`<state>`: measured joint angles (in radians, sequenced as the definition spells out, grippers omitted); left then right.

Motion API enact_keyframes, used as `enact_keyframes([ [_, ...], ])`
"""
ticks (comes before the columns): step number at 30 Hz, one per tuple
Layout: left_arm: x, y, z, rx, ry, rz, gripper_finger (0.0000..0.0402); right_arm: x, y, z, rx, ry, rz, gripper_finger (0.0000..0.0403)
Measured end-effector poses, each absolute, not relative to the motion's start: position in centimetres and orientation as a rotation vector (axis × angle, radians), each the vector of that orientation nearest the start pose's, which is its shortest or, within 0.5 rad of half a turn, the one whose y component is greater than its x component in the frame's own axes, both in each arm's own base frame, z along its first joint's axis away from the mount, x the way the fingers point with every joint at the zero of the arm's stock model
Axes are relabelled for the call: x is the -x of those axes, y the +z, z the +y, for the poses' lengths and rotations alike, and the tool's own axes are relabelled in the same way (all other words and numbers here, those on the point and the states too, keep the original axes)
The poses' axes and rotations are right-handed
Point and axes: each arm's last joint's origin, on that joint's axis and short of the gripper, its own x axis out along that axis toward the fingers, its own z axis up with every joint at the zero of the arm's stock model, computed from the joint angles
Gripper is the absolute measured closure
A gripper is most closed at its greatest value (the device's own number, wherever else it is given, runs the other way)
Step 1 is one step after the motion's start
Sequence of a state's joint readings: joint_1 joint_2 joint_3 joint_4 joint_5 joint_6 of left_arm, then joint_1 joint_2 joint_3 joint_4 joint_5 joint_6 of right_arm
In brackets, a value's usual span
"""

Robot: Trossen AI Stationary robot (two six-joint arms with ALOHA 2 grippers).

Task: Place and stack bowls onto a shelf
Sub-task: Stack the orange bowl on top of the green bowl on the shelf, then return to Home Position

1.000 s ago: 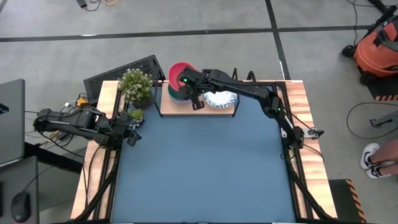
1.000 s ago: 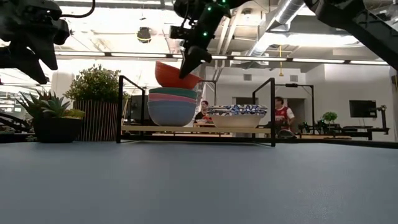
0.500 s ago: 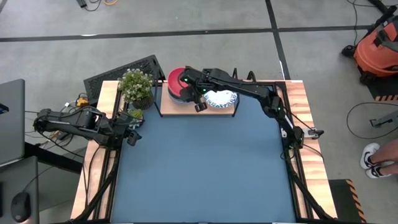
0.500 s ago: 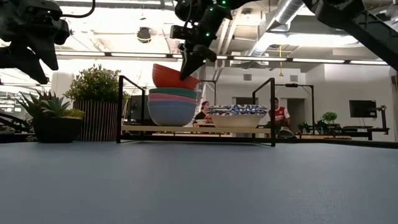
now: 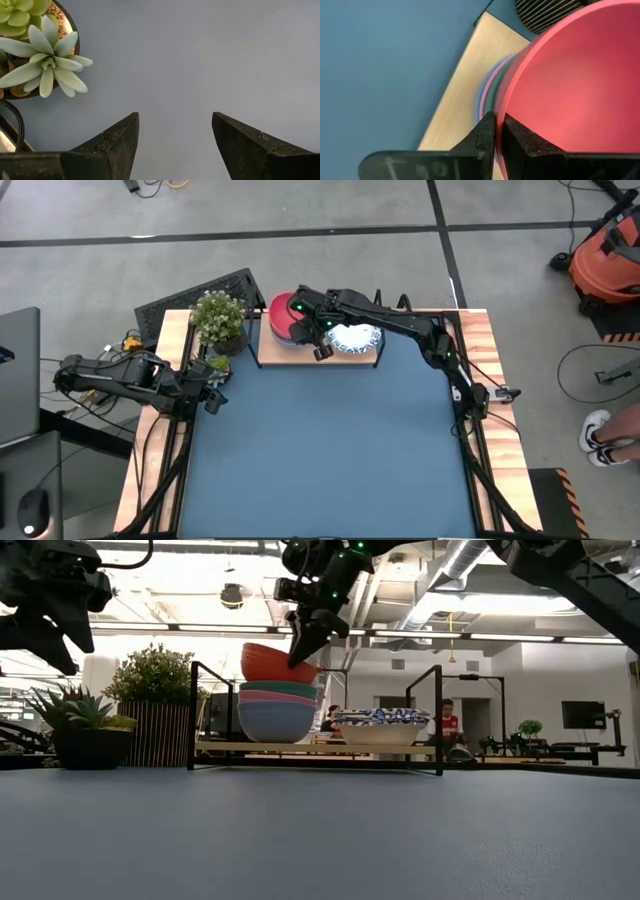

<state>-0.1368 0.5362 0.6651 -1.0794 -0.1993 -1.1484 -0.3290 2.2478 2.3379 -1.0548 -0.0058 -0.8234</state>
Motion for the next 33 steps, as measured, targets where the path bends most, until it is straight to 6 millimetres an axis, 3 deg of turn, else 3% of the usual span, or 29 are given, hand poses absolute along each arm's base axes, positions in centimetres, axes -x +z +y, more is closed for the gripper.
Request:
enact_keyframes([
  [13,-8.4,25.1,-0.6,0.902,0.578,0.784,0.0166,-45.3,31.4,-16.5,0.584,0.067,0.981,0.0305],
  [24,-8.4,25.1,-0.5,0.885,0.593,0.771,0.0166,-45.4,31.5,-16.5,0.590,0.031,0.986,0.0204],
  [33,-8.4,25.1,-0.4,0.852,0.617,0.748,0.0166,-44.6,35.4,-15.2,0.463,-0.095,0.832,0.0195],
])
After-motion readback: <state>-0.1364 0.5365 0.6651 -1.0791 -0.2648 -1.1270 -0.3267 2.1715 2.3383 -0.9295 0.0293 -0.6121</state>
